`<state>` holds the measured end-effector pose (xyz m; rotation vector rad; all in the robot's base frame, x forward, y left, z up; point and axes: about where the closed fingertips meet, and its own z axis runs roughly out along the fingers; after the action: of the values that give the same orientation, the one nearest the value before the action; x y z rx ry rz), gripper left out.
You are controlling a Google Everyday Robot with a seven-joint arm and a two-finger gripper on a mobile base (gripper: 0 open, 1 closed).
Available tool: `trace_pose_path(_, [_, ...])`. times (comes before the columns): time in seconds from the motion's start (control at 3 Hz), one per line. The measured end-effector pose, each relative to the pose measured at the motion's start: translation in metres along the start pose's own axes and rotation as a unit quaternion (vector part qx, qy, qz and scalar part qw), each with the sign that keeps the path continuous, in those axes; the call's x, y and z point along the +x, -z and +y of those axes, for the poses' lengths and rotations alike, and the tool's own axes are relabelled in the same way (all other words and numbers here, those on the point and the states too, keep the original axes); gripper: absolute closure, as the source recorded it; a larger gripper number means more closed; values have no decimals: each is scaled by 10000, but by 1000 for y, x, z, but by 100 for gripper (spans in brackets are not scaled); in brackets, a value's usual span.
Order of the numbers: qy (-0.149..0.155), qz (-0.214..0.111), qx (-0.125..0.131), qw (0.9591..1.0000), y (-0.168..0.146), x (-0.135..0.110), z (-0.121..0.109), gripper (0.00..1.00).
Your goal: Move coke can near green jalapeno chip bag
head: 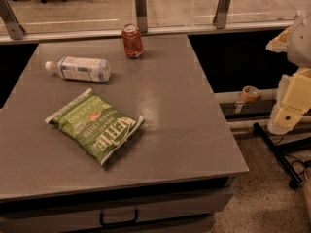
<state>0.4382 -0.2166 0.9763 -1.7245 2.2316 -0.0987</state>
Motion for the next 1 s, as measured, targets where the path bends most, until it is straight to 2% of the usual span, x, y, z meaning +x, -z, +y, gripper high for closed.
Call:
trace_pose_path(0.33, [0, 0, 1, 10000, 0, 0, 0, 0])
trace_pose_path(0.67, [-99, -486, 4, 9988, -5, -11, -16, 0])
trace_pose_path(1.0, [-293, -1711, 27, 9848, -18, -48, -59, 0])
